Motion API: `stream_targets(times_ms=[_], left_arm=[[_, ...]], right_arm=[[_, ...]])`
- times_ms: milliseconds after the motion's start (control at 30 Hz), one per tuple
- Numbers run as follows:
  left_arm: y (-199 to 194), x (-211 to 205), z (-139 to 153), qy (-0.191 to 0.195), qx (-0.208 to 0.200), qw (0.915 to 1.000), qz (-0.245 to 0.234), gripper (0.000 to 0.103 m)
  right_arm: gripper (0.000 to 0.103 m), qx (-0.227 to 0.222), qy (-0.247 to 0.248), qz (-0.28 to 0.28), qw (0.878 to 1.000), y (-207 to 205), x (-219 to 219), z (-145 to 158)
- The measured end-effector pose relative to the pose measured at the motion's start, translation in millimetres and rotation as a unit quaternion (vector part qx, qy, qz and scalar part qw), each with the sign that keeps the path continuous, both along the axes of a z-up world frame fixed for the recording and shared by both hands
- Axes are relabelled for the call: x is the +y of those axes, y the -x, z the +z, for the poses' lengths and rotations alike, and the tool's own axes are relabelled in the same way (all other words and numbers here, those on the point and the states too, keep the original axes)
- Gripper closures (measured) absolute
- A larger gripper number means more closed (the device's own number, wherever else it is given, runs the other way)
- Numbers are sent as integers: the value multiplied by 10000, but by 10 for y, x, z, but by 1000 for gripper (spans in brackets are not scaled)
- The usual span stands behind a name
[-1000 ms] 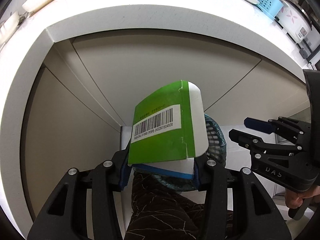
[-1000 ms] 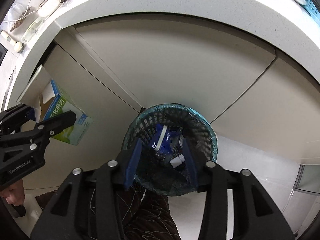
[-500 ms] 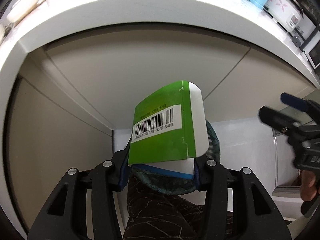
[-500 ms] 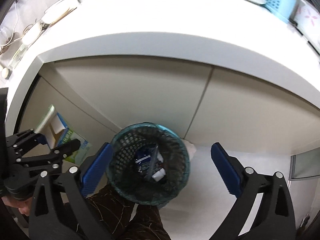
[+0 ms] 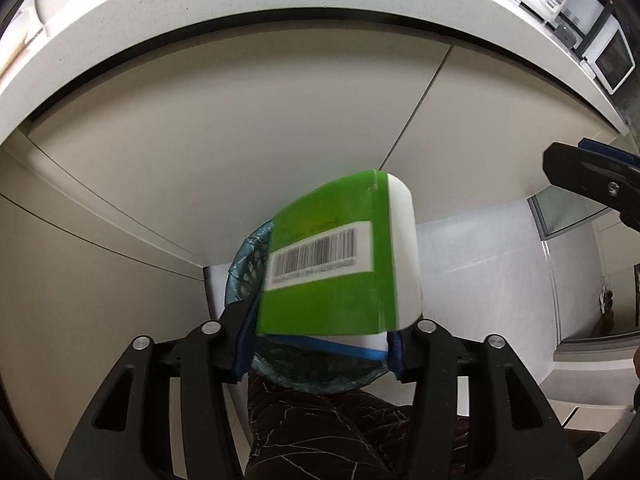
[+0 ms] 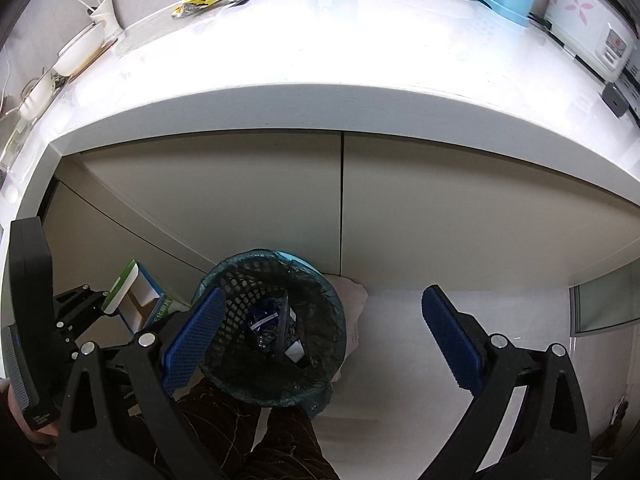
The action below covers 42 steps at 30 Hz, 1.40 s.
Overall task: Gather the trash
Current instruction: 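Open the right tool to drop the wrapper while the left tool drops the box, then raise both tools from the bin back over the counter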
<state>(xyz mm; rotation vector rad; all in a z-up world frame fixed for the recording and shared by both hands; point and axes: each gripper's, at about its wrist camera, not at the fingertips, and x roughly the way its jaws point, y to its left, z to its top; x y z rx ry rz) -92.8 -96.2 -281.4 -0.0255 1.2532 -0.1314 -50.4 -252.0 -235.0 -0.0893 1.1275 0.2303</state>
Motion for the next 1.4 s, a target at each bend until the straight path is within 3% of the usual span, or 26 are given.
stream_targets(times_ms=[233,367,467,933,1400], left_arm=[[95,-5,71,40,-113,9999,123,30],[128,62,225,100,-292,9990,329,12],[114,49,381,162,-430,9978,474,6],[-23,359,1426,304,-877,9905,1019,6],[-436,488,1805,287,-1073,9875,1119,6]], right_arm=[[9,-16,-20,-41,10000,5,-42,30],[9,-95,-44,-24,9999,-13,-50,105],[9,-200,-108,-2,9997,-31,-52,222],[9,-1057,-392,-80,9936,-155,-68,1087],[9,-1472,-513,-63,9878,-499,-26,1597]])
